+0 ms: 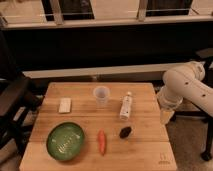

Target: Knock the eraser over

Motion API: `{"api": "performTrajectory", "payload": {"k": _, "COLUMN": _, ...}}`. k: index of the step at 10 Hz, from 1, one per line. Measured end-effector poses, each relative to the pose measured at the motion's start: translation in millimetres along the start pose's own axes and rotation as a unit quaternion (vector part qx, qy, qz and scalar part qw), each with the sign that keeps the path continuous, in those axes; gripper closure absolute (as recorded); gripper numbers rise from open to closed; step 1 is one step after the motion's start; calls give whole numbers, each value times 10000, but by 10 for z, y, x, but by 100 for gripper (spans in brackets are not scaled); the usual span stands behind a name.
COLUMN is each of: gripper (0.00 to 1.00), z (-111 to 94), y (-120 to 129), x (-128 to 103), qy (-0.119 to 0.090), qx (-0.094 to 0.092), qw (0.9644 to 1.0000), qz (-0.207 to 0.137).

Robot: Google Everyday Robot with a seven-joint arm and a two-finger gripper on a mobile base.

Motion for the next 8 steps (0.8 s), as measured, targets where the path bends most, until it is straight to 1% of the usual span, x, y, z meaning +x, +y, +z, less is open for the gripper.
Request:
{"api": "performTrajectory", "payload": {"k": 5, "gripper": 20, "z": 3, "y": 5, "x": 1, "qy": -2, "qx": 1, "qw": 10000, "qz": 0}}
{"api": "performTrajectory", "payload": {"k": 8, "gripper": 20, "z": 108, "y": 200, "x": 28, "qy": -95, "qx": -35, "qw": 9999, "qz": -39}}
